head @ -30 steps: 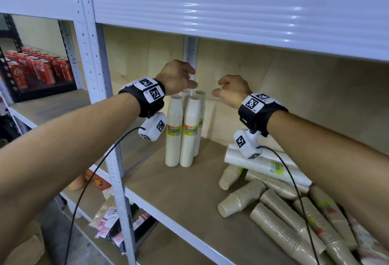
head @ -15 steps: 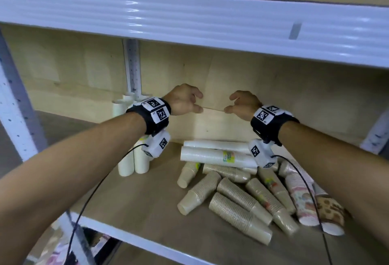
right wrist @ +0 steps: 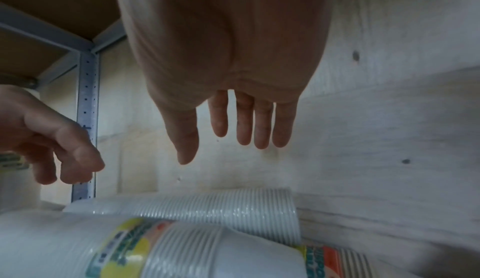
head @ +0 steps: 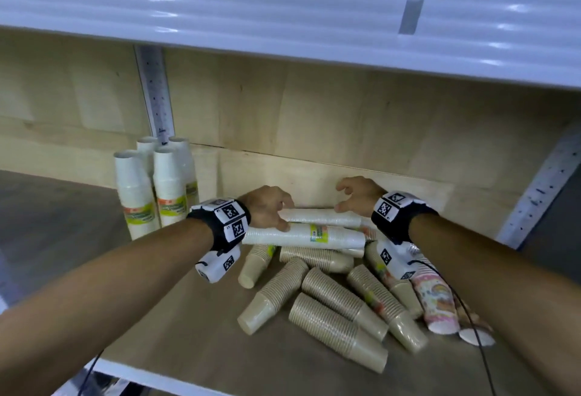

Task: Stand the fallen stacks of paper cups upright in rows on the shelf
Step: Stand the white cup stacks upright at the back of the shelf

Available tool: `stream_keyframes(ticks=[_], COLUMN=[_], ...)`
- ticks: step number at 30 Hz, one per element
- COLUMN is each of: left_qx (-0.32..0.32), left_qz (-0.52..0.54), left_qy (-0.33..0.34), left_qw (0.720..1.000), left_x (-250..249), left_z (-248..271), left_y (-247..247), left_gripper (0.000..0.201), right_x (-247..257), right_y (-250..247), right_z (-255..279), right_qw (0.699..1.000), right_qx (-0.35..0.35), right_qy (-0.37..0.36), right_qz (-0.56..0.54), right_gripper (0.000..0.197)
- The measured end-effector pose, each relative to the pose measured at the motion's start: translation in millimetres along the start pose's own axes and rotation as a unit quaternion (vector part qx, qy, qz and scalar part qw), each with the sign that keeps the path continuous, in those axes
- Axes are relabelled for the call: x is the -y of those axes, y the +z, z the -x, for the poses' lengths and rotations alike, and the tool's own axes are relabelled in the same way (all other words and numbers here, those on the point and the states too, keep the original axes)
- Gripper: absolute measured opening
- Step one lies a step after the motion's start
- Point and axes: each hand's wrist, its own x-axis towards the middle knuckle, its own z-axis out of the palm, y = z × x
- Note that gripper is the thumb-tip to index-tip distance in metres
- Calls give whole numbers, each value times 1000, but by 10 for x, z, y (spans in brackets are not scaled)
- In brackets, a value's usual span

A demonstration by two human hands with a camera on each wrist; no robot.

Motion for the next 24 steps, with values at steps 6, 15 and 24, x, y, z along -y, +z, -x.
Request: stream_keyframes(ticks=[6, 15, 24], left_qx=[26, 49, 68], left_qz=[-32, -134, -179], left_qy=[-18, 6, 27], left_qw=[999, 990, 981], left_x=[152, 213, 184], left_z=[-35, -114, -167], left_y=[172, 272, 277], left_gripper=[66, 64, 58], right_x=[-5, -10, -104], right_y=[198, 309, 363], right_z=[-153, -324, -346], right_qw=[998, 989, 984], right_qx=[49, 87, 95], right_qy=[-23, -37, -74], right_qz=[44, 113, 133], right_gripper=[61, 67, 41])
